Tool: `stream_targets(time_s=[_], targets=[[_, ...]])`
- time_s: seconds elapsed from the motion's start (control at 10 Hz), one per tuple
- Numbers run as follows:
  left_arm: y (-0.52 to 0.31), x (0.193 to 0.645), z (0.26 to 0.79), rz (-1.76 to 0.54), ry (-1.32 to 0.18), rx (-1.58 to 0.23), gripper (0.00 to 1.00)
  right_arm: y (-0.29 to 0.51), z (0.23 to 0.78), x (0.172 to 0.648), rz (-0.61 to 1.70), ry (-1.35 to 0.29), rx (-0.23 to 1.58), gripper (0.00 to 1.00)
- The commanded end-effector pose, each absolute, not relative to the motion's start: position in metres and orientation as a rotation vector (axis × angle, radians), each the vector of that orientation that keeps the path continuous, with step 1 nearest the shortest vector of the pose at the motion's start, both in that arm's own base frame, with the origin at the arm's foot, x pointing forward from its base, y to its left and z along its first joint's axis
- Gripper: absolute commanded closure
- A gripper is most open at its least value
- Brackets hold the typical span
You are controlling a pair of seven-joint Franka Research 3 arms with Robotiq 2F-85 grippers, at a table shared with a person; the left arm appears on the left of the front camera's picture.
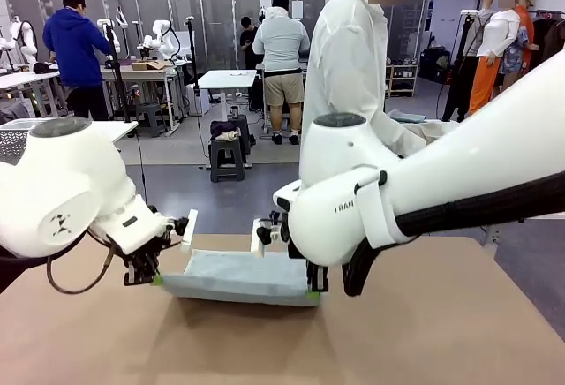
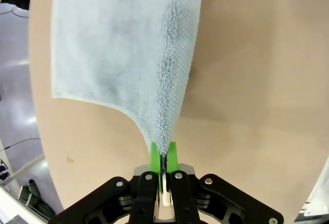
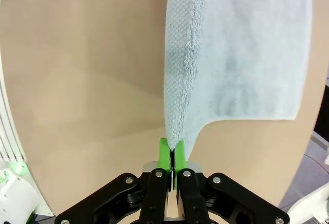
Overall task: Fold the towels and place them in the basket.
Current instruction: When a person lays out a Towel with hook on the table, fold it in half twice.
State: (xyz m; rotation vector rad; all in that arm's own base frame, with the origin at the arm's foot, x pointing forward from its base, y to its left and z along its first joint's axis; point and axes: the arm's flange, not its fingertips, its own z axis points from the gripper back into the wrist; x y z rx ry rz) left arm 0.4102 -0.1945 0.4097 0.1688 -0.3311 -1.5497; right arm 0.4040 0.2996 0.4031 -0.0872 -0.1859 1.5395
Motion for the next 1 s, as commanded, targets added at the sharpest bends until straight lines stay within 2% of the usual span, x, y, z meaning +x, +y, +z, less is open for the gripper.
stream_targets(time_s=[0.0,0.3,0.4,0.6,0.9], targets=[[-0.197,0.428,0.426,-1.595,-0.302,0.147,0.95,0.296,0.419,0.417,1.552,-0.16,-0.103,0.96],[-0.201,0.45,0.437,-1.59,-0.276,0.158,0.95,0.3,0.429,0.428,1.521,-0.142,-0.096,0.96],[-0.2,0.433,0.433,-1.58,-0.316,0.168,0.95,0.299,0.429,0.419,1.524,-0.169,-0.088,0.96],[-0.2,0.433,0.433,-1.58,-0.316,0.168,0.95,0.299,0.429,0.419,1.524,-0.169,-0.088,0.96],[-0.207,0.454,0.435,-1.607,-0.301,0.165,0.95,0.302,0.43,0.437,1.506,-0.162,-0.106,0.96]])
